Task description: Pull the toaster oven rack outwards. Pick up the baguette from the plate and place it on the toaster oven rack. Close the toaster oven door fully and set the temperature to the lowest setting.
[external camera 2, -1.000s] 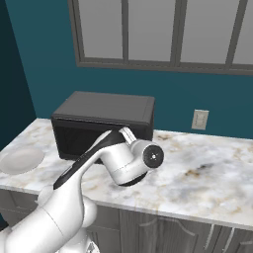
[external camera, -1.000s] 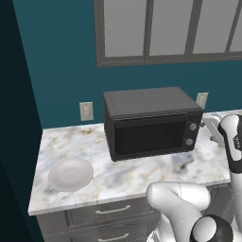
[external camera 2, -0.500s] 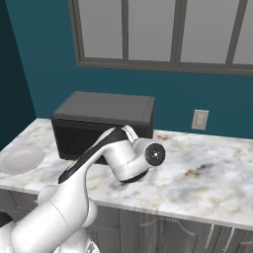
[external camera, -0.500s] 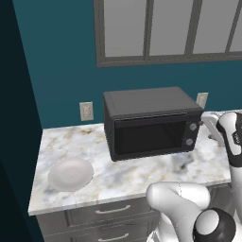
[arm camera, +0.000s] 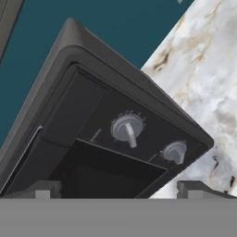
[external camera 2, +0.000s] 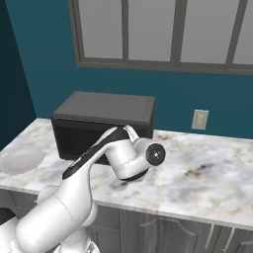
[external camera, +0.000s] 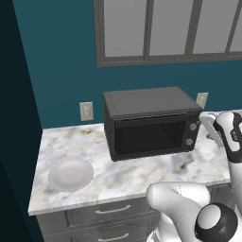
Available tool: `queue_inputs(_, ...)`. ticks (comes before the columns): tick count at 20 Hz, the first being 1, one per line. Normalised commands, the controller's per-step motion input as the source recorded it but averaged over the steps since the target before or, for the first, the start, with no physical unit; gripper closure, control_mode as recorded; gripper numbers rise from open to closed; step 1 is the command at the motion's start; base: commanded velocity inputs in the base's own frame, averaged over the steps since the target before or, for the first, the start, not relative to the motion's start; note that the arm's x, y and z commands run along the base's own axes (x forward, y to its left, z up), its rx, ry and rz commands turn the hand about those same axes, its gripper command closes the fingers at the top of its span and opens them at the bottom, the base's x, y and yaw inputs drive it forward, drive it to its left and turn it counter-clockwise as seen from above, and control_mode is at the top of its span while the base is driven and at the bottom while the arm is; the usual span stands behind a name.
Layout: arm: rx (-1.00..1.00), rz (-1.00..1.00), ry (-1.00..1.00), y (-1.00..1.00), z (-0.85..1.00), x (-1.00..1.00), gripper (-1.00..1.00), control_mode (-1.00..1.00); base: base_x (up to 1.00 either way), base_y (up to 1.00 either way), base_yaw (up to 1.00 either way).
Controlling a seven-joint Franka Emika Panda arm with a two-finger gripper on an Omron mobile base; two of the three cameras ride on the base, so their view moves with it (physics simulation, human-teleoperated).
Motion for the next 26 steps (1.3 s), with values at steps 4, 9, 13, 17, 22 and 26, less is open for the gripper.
queue_inputs(4, 0.00, 0.00, 0.00, 0.00, -0.12, 0.19, -1.00, -1.00, 0.00, 0.00, 0.00)
queue_inputs(9, 0.00, 0.00, 0.00, 0.00, -0.11, 0.15, -1.00, -1.00, 0.00, 0.00, 0.00)
queue_inputs(13, 0.00, 0.00, 0.00, 0.00, -0.11, 0.15, -1.00, -1.00, 0.00, 0.00, 0.00)
queue_inputs(17, 0.00, 0.00, 0.00, 0.00, -0.08, 0.16, -1.00, -1.00, 0.00, 0.00, 0.00)
queue_inputs(22, 0.00, 0.00, 0.00, 0.00, -0.07, 0.16, -1.00, -1.00, 0.00, 0.00, 0.00)
queue_inputs(26, 0.00, 0.00, 0.00, 0.00, -0.07, 0.17, -1.00, -1.00, 0.00, 0.00, 0.00)
